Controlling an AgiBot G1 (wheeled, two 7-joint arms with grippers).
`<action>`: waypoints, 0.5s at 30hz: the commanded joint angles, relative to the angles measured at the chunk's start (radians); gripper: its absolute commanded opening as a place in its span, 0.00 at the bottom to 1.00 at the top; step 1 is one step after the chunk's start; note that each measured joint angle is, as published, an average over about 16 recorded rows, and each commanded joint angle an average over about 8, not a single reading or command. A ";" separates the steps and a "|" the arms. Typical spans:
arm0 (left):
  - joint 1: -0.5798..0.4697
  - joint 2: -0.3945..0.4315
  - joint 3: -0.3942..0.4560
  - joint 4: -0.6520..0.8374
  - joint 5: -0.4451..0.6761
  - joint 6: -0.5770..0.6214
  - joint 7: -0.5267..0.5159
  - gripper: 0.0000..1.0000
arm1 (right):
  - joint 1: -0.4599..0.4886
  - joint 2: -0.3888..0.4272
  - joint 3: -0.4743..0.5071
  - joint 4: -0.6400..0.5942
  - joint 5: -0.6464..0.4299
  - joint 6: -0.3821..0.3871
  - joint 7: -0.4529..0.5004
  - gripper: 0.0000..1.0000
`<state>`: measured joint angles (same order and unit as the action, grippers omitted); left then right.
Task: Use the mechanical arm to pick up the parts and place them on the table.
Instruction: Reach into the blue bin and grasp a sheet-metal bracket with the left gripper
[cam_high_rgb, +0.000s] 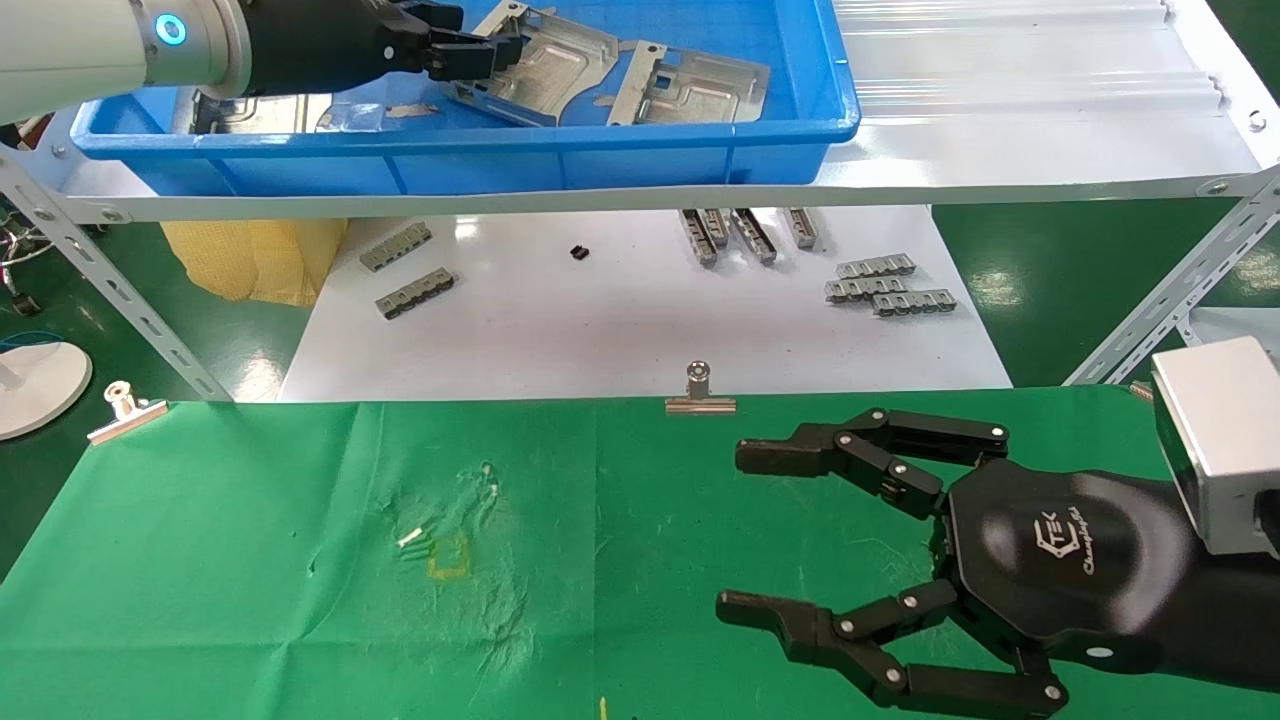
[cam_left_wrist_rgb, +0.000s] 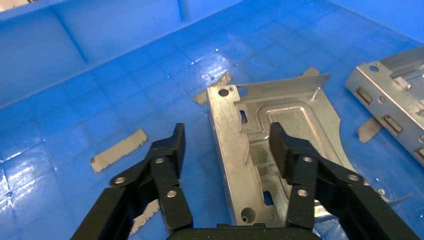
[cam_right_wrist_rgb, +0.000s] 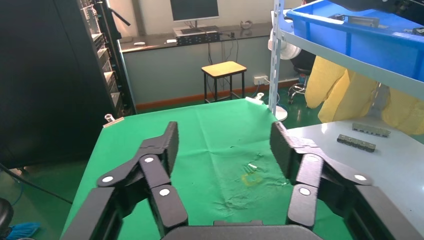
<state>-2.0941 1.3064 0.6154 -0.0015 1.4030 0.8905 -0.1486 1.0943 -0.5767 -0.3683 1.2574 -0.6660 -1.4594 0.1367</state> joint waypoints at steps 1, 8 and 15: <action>0.001 0.001 0.001 0.000 0.001 -0.002 0.000 0.00 | 0.000 0.000 0.000 0.000 0.000 0.000 0.000 1.00; 0.005 0.004 0.002 -0.001 0.003 -0.011 0.001 0.00 | 0.000 0.000 0.000 0.000 0.000 0.000 0.000 1.00; 0.007 0.005 -0.001 -0.008 -0.002 -0.025 0.008 0.00 | 0.000 0.000 0.000 0.000 0.000 0.000 0.000 1.00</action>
<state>-2.0901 1.3071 0.6100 -0.0150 1.3952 0.8714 -0.1326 1.0943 -0.5767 -0.3685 1.2574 -0.6659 -1.4594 0.1367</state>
